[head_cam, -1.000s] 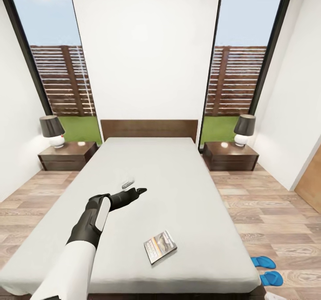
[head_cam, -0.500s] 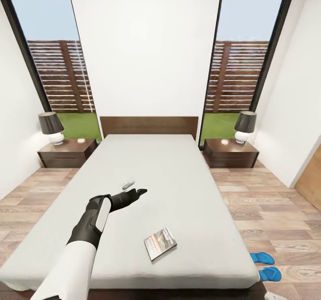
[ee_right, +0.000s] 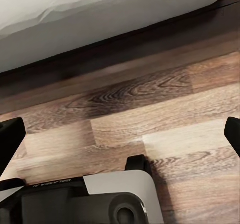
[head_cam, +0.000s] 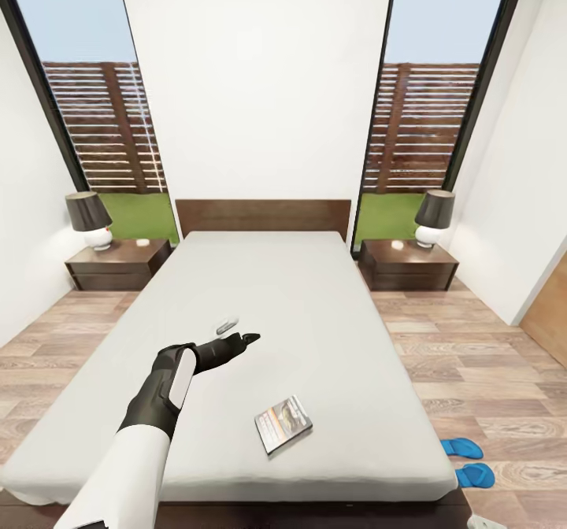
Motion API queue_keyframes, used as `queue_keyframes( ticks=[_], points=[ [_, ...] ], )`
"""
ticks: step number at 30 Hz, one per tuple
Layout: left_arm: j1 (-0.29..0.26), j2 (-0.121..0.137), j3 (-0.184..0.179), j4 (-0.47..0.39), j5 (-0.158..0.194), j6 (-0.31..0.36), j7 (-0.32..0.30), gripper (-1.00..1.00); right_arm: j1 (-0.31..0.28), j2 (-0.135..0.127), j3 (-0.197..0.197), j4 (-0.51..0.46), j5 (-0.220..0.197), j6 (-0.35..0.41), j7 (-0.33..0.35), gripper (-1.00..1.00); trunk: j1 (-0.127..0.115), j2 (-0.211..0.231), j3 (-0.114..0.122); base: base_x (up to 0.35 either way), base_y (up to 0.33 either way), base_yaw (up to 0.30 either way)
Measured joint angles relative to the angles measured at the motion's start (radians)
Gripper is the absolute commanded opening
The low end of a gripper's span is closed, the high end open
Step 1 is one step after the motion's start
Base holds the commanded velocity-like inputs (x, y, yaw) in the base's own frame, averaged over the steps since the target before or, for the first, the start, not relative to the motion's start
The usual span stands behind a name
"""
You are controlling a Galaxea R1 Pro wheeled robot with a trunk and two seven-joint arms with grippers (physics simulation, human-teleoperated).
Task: In the bedroom, move the book from the bed onto either nightstand, and place the two sandals side by side next to the bed.
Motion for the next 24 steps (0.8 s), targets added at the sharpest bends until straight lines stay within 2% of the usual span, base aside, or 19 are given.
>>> queue_keyframes(
  ticks=[24],
  points=[
    [0.0,-0.001,0.0,0.0,0.0,0.0,0.0,1.0,0.0,0.0,0.0,0.0,0.0,0.0,0.0,1.0,0.0,0.0,-0.038,0.0,0.0,0.0]
  ],
)
